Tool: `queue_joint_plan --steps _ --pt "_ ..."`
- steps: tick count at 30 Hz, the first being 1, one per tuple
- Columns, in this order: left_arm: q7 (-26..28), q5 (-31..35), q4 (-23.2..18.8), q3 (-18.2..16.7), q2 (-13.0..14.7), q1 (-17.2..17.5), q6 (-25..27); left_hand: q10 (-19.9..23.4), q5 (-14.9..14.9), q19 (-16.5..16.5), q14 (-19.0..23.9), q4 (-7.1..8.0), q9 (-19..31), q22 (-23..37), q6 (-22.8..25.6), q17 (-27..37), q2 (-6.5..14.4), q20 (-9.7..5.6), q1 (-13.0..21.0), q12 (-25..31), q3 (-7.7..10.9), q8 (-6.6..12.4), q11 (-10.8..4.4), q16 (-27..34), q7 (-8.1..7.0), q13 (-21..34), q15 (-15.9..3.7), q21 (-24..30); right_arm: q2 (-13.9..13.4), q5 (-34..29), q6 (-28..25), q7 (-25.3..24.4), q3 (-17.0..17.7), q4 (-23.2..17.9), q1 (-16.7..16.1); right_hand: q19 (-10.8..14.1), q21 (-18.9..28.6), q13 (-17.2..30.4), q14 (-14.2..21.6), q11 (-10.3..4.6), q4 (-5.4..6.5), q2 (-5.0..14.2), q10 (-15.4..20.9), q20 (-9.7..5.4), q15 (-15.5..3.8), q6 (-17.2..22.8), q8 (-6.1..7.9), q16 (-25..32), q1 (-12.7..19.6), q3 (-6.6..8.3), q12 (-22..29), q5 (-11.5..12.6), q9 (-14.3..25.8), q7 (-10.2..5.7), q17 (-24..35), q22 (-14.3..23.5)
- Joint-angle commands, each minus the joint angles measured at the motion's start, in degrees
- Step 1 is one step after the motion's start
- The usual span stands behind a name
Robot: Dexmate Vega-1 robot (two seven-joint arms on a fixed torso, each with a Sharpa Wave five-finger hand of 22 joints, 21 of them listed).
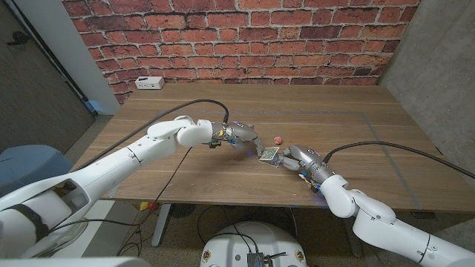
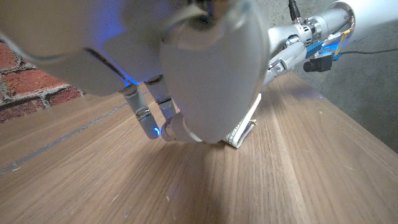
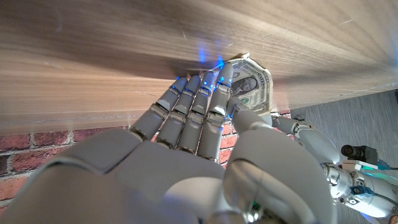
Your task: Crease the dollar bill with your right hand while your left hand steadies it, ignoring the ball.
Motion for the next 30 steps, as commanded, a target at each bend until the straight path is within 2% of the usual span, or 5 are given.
queue_joint_plan --steps 1,11,17,22,30 --pt "-0.52 0.29 0.70 0.87 -0.83 -0.55 0.75 -1.48 0.46 -10.96 0.05 -0.20 0.09 -0.34 -1.87 0.33 0.30 0.55 0.78 -0.18 -0.30 0.01 0.06 -0.26 -0.24 0.04 -4.86 0.67 -2.20 -1.07 0.29 -8.66 5.87 -4.44 -4.86 0.36 0.33 0.18 2.30 5.74 -1.00 -1.13 5.63 0.92 1.47 -1.57 -0.49 -0.68 0.16 0.35 -0.32 0.25 -0.07 -0.43 -0.83 -0.05" --pt "0.56 -1.98 0.96 0.66 -1.39 -0.39 -0.32 -5.10 0.84 -11.06 -0.33 -0.10 0.00 -1.32 -6.56 0.65 0.26 0.57 0.99 -0.57 -0.51 -0.14 0.00 -0.63 -1.30 -0.02 -4.46 0.76 -2.54 -1.92 3.21 -10.95 7.74 -4.59 -6.81 -0.20 -0.09 0.26 1.64 4.92 -2.08 -2.12 3.12 1.32 1.76 -5.83 -1.33 -2.08 0.21 0.81 -1.38 0.33 -0.12 -1.46 -1.60 -0.11" --pt "6.00 -7.23 2.41 -1.75 -1.55 1.18 -4.82 -10.06 1.95 -10.69 -0.70 -0.14 -0.15 -2.46 -11.91 1.31 -0.33 0.72 1.68 -0.68 -0.98 0.26 -0.08 -0.86 -4.73 -0.45 -4.09 0.83 -2.38 -1.15 5.37 -8.70 7.20 -2.78 -5.82 -0.17 -0.13 0.29 1.99 5.32 -2.12 -2.12 3.83 1.28 1.46 -4.98 -0.76 -1.99 0.16 0.79 -1.08 0.33 -0.12 -1.27 -1.45 -0.12" --pt "9.26 -3.01 0.43 -2.42 -0.80 2.26 -4.77 -19.35 3.76 -9.33 -2.77 0.79 -0.22 -3.28 -25.84 2.28 -0.45 -0.35 -1.87 -0.33 -4.68 0.35 -0.01 -2.05 -4.99 -0.92 -3.36 -0.12 -2.39 -0.82 7.03 -8.29 7.27 -1.84 -5.67 -0.03 -0.16 0.33 2.65 5.55 -2.23 -2.06 5.11 1.17 1.32 -3.51 -0.12 -1.76 0.20 0.67 -0.57 0.29 -0.14 -1.13 -1.23 -0.12" --pt "8.28 2.91 0.79 0.04 -1.60 0.92 -4.49 -19.81 3.98 -9.86 -4.73 0.62 -0.17 -3.19 -24.55 2.92 0.78 -0.44 -4.51 0.25 -6.08 1.35 -0.09 -2.53 -4.86 -1.01 -2.29 -0.51 -1.71 -1.34 7.66 -9.10 7.57 -1.25 -5.97 0.07 -0.20 0.35 2.83 5.42 -2.33 -1.98 5.75 0.98 0.99 -2.65 0.11 -1.80 0.28 0.60 -0.36 0.27 -0.16 -0.85 -1.13 -0.13"
